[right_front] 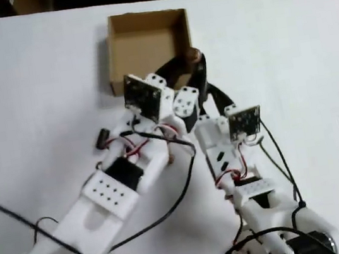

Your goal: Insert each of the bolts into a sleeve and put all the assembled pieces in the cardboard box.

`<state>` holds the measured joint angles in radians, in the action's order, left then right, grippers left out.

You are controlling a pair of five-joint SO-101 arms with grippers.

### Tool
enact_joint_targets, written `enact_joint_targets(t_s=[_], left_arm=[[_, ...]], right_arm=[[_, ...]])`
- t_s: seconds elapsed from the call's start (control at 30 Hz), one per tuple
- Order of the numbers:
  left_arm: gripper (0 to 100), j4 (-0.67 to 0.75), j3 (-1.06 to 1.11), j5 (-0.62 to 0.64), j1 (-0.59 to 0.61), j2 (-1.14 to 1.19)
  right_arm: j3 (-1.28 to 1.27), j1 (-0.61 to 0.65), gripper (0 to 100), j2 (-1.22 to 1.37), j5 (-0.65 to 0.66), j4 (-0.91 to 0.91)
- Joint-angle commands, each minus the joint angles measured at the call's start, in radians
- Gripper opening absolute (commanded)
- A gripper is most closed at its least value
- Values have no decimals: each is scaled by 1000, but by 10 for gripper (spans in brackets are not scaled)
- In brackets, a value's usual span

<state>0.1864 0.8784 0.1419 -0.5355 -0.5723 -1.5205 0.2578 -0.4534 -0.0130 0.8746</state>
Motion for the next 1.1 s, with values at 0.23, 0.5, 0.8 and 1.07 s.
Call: enact_joint_targets(t_s=[0.23,0.5,0.8,1.07], left_arm=[[25,38,-147,-8,-6,140],[25,32,-200,-8,-9,193],[25,32,-203,-8,-8,206],[25,-21,-197,-8,-3,153]], right_arm=[[21,18,19,13,100,139],[9,16,19,13,98,139],[12,10,19,13,98,134],[14,10,19,15,98,133]])
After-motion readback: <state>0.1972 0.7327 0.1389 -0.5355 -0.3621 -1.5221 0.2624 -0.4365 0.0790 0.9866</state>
